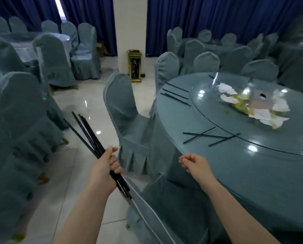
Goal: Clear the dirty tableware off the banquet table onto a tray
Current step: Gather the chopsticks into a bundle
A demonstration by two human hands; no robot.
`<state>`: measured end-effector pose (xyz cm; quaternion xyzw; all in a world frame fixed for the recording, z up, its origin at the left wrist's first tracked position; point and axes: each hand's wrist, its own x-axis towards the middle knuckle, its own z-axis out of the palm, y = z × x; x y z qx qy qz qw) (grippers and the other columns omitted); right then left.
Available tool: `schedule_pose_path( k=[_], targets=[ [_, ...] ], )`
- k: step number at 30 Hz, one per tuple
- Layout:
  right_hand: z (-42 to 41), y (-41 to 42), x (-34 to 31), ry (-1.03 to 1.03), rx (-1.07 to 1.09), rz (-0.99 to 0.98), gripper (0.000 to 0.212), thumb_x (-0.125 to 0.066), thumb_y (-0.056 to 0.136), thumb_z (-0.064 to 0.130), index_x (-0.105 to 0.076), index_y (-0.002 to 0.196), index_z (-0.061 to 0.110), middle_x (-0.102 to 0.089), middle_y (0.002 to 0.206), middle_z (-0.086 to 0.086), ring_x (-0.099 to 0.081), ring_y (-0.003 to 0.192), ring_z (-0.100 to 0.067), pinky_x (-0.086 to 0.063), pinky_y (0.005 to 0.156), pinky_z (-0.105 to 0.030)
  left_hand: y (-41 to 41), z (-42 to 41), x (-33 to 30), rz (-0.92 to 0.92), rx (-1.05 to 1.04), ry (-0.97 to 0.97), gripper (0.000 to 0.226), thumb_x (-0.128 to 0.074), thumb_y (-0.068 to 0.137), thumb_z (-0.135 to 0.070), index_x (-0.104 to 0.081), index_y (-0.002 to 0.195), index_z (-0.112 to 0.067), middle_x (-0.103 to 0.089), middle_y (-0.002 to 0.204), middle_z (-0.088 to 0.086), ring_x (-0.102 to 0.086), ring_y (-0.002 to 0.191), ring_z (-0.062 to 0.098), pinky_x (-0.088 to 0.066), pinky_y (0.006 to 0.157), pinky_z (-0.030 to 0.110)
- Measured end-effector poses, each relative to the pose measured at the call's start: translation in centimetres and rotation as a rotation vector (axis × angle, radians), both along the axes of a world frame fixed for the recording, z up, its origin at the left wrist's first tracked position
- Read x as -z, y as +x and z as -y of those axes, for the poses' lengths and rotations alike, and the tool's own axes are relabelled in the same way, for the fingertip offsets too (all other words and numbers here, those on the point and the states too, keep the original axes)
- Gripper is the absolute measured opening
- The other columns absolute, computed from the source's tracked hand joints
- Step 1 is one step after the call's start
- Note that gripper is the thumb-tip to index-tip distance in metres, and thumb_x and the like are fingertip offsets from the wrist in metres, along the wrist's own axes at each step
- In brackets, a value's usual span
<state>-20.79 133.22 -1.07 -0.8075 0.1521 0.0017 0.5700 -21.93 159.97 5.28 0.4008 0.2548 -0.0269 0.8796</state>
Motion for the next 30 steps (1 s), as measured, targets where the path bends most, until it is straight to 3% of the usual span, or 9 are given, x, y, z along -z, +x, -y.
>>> schedule_pose_path(
  k=[9, 13, 17, 22, 27, 30],
  targets=[
    [-6.5, 12.4, 1.8, -0.035, 0.085, -0.102, 0.014, -0.060, 0.089, 0.014, -0.067, 0.084, 0.026, -0.072, 0.092, 0.007, -0.065, 0.091, -0.012, -0.050, 0.082, -0.030, 15.2, -7.0, 0.3, -0.039, 0.225, -0.012, 0.021, -0.047, 0.099, -0.023, -0.054, 0.083, -0.011, -0.031, 0.042, -0.007, -0.029, 0.031, 0.004, -0.028, 0.031, 0.013],
    [-9.2, 18.3, 1.7, -0.060, 0.220, -0.071, 0.015, -0.059, 0.090, 0.017, -0.065, 0.085, 0.030, -0.070, 0.094, 0.011, -0.062, 0.084, -0.006, -0.044, 0.067, -0.022, 24.0, -10.1, -0.3, -0.004, 0.350, 0.049, 0.023, -0.049, 0.098, -0.024, -0.055, 0.080, -0.012, -0.033, 0.042, -0.007, -0.030, 0.032, 0.005, -0.028, 0.030, 0.016],
    [-11.1, 21.3, 2.2, -0.053, 0.423, -0.072, 0.015, -0.060, 0.091, 0.021, -0.063, 0.085, 0.034, -0.067, 0.089, 0.015, -0.062, 0.084, -0.002, -0.045, 0.062, -0.019, 31.7, -11.6, -0.7, 0.062, 0.452, 0.068, 0.025, -0.049, 0.098, -0.024, -0.053, 0.076, -0.013, -0.031, 0.042, -0.008, -0.028, 0.032, 0.004, -0.026, 0.030, 0.016],
    [-10.4, 22.5, 3.3, -0.059, 0.655, -0.114, 0.011, -0.059, 0.092, 0.017, -0.065, 0.094, 0.025, -0.065, 0.092, 0.012, -0.057, 0.084, 0.001, -0.042, 0.064, -0.017, 39.1, -9.6, -0.7, 0.040, 0.588, 0.054, 0.026, -0.048, 0.099, -0.025, -0.052, 0.076, -0.013, -0.031, 0.040, -0.008, -0.028, 0.030, 0.004, -0.026, 0.030, 0.014],
    [-6.4, 25.0, 4.7, -0.079, 0.825, -0.146, 0.010, -0.058, 0.093, 0.018, -0.067, 0.098, 0.018, -0.065, 0.097, 0.005, -0.057, 0.084, -0.006, -0.041, 0.075, -0.024, 46.2, -4.5, 0.2, 0.035, 0.734, 0.050, 0.024, -0.049, 0.098, -0.022, -0.052, 0.077, -0.012, -0.032, 0.040, -0.008, -0.029, 0.031, 0.004, -0.027, 0.031, 0.014],
    [-3.4, 27.1, 5.8, -0.117, 0.885, -0.189, 0.005, -0.060, 0.092, 0.019, -0.065, 0.093, 0.018, -0.067, 0.099, 0.000, -0.057, 0.080, -0.007, -0.043, 0.071, -0.024, 49.8, -1.1, 0.6, 0.039, 0.823, 0.049, 0.024, -0.048, 0.098, -0.023, -0.050, 0.077, -0.012, -0.032, 0.040, -0.008, -0.029, 0.030, 0.004, -0.026, 0.030, 0.015]
  ],
)
